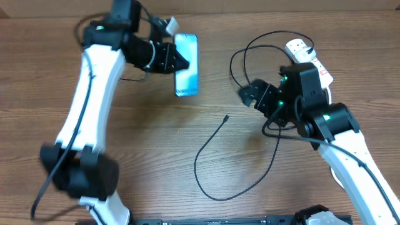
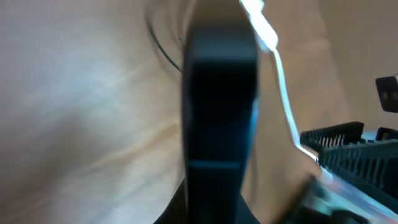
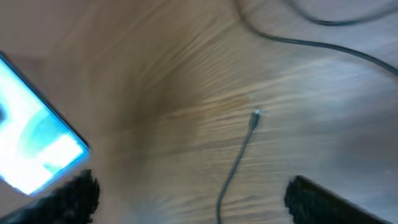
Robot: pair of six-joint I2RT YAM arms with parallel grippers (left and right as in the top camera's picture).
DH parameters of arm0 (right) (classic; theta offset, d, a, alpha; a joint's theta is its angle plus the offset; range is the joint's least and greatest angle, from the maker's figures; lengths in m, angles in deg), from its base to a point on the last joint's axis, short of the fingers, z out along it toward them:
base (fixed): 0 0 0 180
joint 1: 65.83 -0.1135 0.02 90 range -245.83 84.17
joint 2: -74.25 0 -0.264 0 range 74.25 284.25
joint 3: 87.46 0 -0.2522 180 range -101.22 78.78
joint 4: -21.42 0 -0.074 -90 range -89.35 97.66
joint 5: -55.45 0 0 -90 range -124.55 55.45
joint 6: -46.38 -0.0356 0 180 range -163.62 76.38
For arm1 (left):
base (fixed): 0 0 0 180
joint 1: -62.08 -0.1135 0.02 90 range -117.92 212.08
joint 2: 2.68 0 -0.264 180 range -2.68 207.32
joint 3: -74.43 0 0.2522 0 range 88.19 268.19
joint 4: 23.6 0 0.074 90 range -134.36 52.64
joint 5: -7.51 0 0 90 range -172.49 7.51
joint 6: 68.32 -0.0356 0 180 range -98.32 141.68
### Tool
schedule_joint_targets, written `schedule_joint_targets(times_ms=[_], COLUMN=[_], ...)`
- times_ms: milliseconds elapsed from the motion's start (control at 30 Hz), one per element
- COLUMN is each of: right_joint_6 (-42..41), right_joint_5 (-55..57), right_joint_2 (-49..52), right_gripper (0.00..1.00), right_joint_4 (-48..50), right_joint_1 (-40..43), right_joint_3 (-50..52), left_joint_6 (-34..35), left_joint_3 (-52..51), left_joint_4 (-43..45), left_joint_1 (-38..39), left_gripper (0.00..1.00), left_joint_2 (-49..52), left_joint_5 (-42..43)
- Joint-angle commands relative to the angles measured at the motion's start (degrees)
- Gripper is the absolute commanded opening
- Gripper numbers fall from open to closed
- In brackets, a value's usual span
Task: Plug charger to phone and switch on socket
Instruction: 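Raise the phone upright with the left gripper, bottom port down, then lower the right gripper onto the black cable's USB-C end and grasp it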
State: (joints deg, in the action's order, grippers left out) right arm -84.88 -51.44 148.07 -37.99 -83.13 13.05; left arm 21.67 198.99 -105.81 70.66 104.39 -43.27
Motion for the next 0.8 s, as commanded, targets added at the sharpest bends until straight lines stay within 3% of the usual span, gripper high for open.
schedule_joint_targets(times_ms=[0,67,200,333,533,767], right_joint_6=[4.74,5.33,4.24,8.00,5.01,1.99], right_joint_5=[-14.69,-15.39,-15.45,-13.88,2.25,3.87], right_joint_2=[-0.02,0.17,2.47,8.85,20.22,28.98], right_gripper=[1.00,1.00,0.89,0.89,0.89,0.99], right_joint_4=[6.80,9.11,5.57,-7.72,-26.12,-23.15], right_joint_1=[-0.37,-1.14,-2.27,-2.36,-2.69,-3.63], right_joint_3=[-0.76,-0.79,-1.27,-7.54,-21.97,-23.08], left_joint_6=[2.86,2.80,2.80,2.80,2.84,4.39], left_joint_3=[0.96,0.96,0.96,0.96,0.96,0.96], left_joint_4=[0.37,-0.52,-0.66,-0.68,-0.70,-2.21], left_joint_1=[-0.04,-0.02,-0.02,0.02,0.02,0.02], left_gripper=[0.04,0.04,0.04,0.04,0.04,0.04], left_joint_2=[-4.48,-4.87,-4.61,-4.59,-4.59,-4.59], left_joint_5=[-12.11,-12.24,-14.25,-15.45,-16.46,-19.93])
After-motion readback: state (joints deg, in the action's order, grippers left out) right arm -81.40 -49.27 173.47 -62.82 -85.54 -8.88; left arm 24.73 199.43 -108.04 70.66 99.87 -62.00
